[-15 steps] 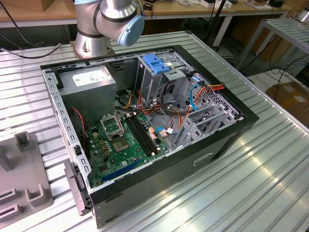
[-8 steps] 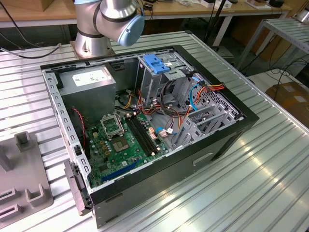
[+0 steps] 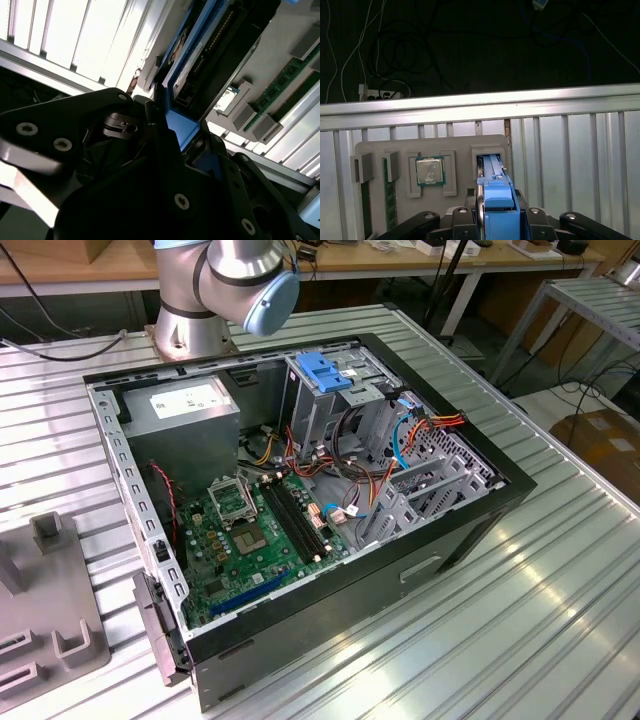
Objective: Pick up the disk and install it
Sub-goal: 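Pick up the disk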
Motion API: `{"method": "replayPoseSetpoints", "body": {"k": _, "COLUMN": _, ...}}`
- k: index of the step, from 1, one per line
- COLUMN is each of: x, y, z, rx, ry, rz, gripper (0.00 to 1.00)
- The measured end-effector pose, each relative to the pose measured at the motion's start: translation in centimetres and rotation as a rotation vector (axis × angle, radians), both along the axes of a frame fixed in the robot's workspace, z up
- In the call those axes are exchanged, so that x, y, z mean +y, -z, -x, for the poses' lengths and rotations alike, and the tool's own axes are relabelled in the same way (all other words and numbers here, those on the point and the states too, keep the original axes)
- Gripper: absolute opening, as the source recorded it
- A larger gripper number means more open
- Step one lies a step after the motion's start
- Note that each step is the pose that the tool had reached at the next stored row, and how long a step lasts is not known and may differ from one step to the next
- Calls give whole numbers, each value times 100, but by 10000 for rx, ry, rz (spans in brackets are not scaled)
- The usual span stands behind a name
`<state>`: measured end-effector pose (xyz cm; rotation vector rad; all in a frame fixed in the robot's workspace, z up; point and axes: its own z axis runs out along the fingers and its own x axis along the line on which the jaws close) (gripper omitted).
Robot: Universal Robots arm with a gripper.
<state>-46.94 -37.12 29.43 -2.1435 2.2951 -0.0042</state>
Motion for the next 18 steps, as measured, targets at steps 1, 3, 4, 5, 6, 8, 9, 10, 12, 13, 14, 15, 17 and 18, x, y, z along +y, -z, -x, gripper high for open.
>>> {"method": "replayPoseSetpoints", "body": {"k": 1, "x": 0, "y": 0, "z": 0, "rx": 0, "ry": 0, "rz": 0, "gripper": 38}}
{"method": "replayPoseSetpoints", "body": {"k": 3, "x": 0, "y": 0, "z": 0, "rx": 0, "ry": 0, "rz": 0, "gripper": 37}}
{"method": "replayPoseSetpoints", "body": {"k": 4, "x": 0, "y": 1, "z": 0, "rx": 0, "ry": 0, "rz": 0, "gripper": 37}}
{"method": "replayPoseSetpoints", "body": {"k": 5, "x": 0, "y": 1, "z": 0, "rx": 0, "ry": 0, "rz": 0, "gripper": 37}}
{"method": "replayPoseSetpoints", "body": {"k": 6, "x": 0, "y": 1, "z": 0, "rx": 0, "ry": 0, "rz": 0, "gripper": 37}}
{"method": "replayPoseSetpoints", "body": {"k": 8, "x": 0, "y": 1, "z": 0, "rx": 0, "ry": 0, "rz": 0, "gripper": 37}}
{"method": "replayPoseSetpoints", "body": {"k": 9, "x": 0, "y": 1, "z": 0, "rx": 0, "ry": 0, "rz": 0, "gripper": 37}}
{"method": "replayPoseSetpoints", "body": {"k": 10, "x": 0, "y": 1, "z": 0, "rx": 0, "ry": -11, "rz": 0, "gripper": 37}}
{"method": "replayPoseSetpoints", "body": {"k": 12, "x": 0, "y": 2, "z": 0, "rx": -1, "ry": -243, "rz": 0, "gripper": 37}}
{"method": "replayPoseSetpoints", "body": {"k": 13, "x": 0, "y": 2, "z": 0, "rx": -2, "ry": -270, "rz": -1, "gripper": 37}}
{"method": "replayPoseSetpoints", "body": {"k": 14, "x": 0, "y": 2, "z": 0, "rx": -2, "ry": -276, "rz": -1, "gripper": 37}}
{"method": "replayPoseSetpoints", "body": {"k": 15, "x": 0, "y": 2, "z": 0, "rx": -2, "ry": -276, "rz": -1, "gripper": 37}}
{"method": "replayPoseSetpoints", "body": {"k": 17, "x": -1, "y": 1, "z": 0, "rx": -1, "ry": -278, "rz": 0, "gripper": 37}}
{"method": "replayPoseSetpoints", "body": {"k": 18, "x": -1, "y": 1, "z": 0, "rx": -1, "ry": -278, "rz": 0, "gripper": 37}}
